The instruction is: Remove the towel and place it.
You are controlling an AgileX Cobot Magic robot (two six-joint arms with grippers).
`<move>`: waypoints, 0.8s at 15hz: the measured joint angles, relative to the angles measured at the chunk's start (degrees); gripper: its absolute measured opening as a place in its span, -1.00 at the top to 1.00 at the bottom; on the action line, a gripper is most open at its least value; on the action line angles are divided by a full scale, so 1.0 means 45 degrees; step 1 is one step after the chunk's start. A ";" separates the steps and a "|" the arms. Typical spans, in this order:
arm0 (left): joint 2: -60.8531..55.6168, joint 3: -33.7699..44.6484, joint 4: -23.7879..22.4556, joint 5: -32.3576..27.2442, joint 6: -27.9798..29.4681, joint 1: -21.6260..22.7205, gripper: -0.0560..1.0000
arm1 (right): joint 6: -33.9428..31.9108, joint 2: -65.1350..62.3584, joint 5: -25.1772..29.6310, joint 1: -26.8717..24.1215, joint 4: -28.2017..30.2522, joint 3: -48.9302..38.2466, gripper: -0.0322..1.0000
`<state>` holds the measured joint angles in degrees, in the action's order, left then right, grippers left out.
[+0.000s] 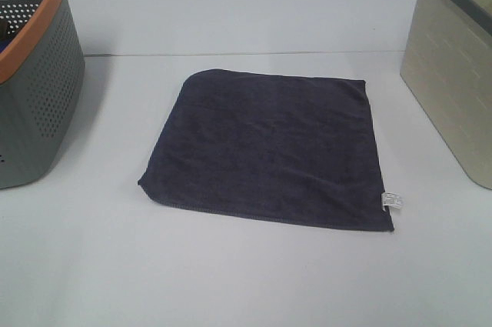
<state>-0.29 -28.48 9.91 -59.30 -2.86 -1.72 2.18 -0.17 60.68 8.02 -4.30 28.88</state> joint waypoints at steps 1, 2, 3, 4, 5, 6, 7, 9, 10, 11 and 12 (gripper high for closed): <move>0.0000 0.0000 0.0000 0.0000 0.0000 0.0089 -0.69 | 0.0000 0.0000 0.0000 0.0000 -0.0013 0.0000 -0.50; 0.0000 0.0000 0.0000 0.0000 0.0000 0.0089 -0.69 | 0.0000 0.0000 0.0000 0.0000 -0.0013 0.0000 -0.50; 0.0000 0.0000 0.0000 0.0000 0.0000 0.0497 -0.69 | 0.0000 0.0000 0.0000 0.0000 -0.0013 0.0000 -0.50; 0.0000 0.0000 0.0000 0.0000 0.0000 0.0637 -0.69 | 0.0000 0.0000 0.0000 0.0000 -0.0013 0.0000 -0.50; 0.0000 0.0000 0.0000 0.0000 0.0000 0.0649 -0.69 | 0.0000 0.0000 0.0000 0.0000 -0.0013 0.0000 -0.50; 0.0000 0.0000 0.0000 0.0000 0.0000 0.0649 -0.69 | 0.0000 0.0000 0.0000 0.0000 -0.0013 0.0000 -0.50; 0.0000 0.0000 0.0000 0.0000 0.0000 0.0688 -0.69 | 0.0000 0.0000 0.0000 0.0000 -0.0025 0.0000 -0.50; 0.0000 0.0000 0.0000 0.0000 0.0000 0.0726 -0.69 | 0.0000 0.0000 0.0000 0.0000 -0.0064 0.0000 -0.50; 0.0000 0.0000 0.0000 0.0000 0.0000 0.0726 -0.69 | 0.0000 0.0000 0.0000 0.0000 -0.0064 0.0000 -0.50; 0.0000 0.0000 0.0000 0.0000 0.0000 0.0726 -0.69 | 0.0000 0.0000 0.0000 0.0000 -0.0064 0.0000 -0.50; 0.0000 0.0000 0.0000 0.0000 0.0000 0.0726 -0.69 | 0.0000 0.0000 0.0000 0.0000 -0.0064 0.0000 -0.50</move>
<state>-0.29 -28.48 9.91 -59.30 -2.86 1.55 2.18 -0.17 60.68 8.02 -4.58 28.88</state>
